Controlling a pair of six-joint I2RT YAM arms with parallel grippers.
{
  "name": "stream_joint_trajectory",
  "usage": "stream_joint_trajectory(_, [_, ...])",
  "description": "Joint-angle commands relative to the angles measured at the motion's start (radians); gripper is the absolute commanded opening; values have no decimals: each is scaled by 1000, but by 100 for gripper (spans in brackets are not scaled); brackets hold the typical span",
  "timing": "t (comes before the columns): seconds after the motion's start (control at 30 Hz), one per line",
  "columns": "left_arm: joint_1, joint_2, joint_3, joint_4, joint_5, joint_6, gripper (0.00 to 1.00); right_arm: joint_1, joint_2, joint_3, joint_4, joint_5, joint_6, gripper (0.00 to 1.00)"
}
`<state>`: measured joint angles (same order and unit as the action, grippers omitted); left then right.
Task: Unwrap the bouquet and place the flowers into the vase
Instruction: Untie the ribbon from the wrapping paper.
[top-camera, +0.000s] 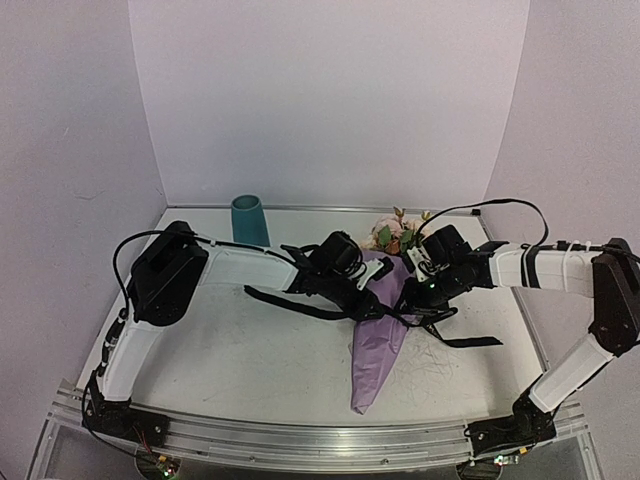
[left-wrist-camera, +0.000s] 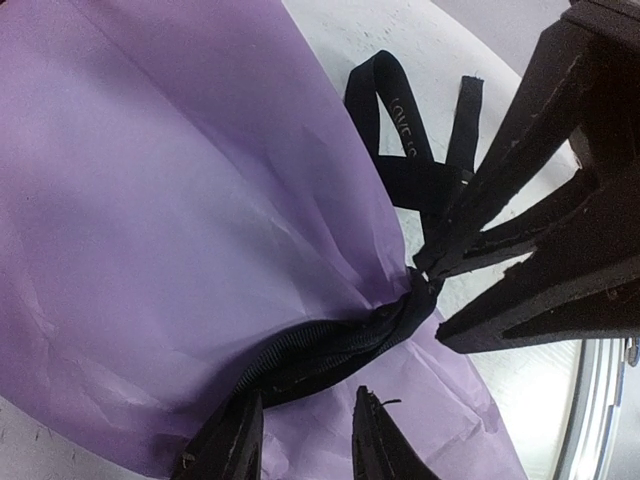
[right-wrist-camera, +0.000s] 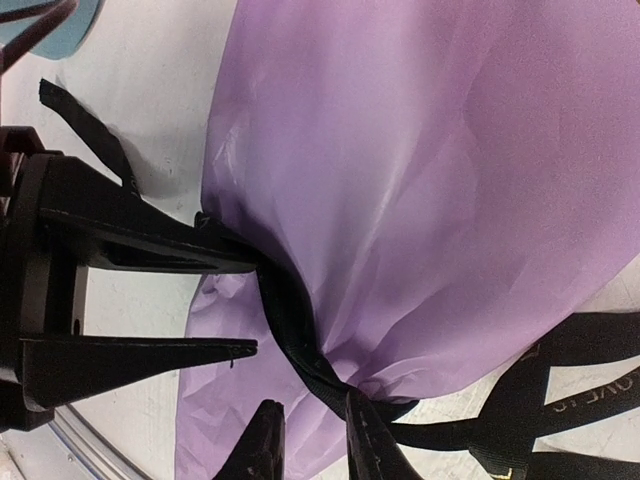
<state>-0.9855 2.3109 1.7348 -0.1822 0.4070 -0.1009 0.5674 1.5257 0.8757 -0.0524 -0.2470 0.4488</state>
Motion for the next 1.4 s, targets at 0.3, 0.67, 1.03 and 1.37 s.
stream_joint_trajectory(0.3, [-1,-16,40,6,-124,45,33,2,-28,-18,-47,7,0,24])
stream_joint_trajectory(0.67, [-2,-19,45,6,-180,67,38,2,-22,-16,-47,12,0,24])
stream_joint_trajectory(1.03, [-10,-55,39,5,-164,66,40,2,22,30,-47,21,-9,24])
stream_joint_trajectory(1.37, [-10,-110,-8,1,-183,69,36,2,30,46,-47,43,-7,24])
